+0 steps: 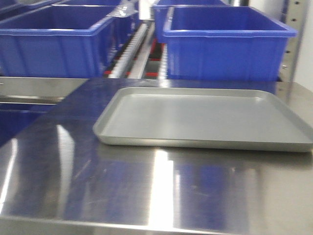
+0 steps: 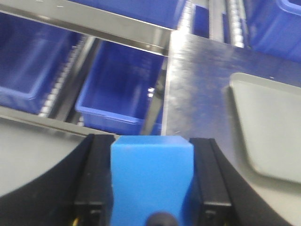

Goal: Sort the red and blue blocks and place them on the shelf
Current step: 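Drive the base away from the table along the bin racks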

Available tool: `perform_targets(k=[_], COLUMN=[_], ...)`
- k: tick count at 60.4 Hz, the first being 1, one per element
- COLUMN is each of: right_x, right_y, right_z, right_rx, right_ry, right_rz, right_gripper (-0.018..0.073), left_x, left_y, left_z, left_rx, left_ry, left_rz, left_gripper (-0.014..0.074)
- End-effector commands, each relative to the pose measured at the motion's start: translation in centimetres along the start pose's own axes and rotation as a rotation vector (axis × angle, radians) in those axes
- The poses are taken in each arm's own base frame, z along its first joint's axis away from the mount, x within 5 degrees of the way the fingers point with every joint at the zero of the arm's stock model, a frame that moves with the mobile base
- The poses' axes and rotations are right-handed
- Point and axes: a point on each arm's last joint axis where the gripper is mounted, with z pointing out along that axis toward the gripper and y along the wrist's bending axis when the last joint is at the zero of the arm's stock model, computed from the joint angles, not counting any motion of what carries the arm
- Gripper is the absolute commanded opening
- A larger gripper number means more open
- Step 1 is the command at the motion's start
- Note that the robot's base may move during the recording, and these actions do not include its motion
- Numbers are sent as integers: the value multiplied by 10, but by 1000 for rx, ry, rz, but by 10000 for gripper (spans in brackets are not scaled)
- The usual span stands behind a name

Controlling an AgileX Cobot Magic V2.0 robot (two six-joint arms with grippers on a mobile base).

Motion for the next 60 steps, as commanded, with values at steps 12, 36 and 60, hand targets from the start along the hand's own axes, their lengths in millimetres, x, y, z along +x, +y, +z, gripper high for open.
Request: perform_targets(k=[12,36,60], right_x=[-16,-16,-16], right_y=[2,2,2], right_z=[-4,-4,-4], right_rx=[-14,-14,-14], right_ry=[-109,-109,-109], right_rz=[-4,-4,-4], right_gripper=[59,59,59], left_x=[-14,-14,-14], left_y=[-4,-4,-4], left_z=[-4,-4,-4], left_rx=[30,30,30], left_ry=[-97,-97,-97], left_rz=[-2,-2,-2], left_gripper=[127,127,127])
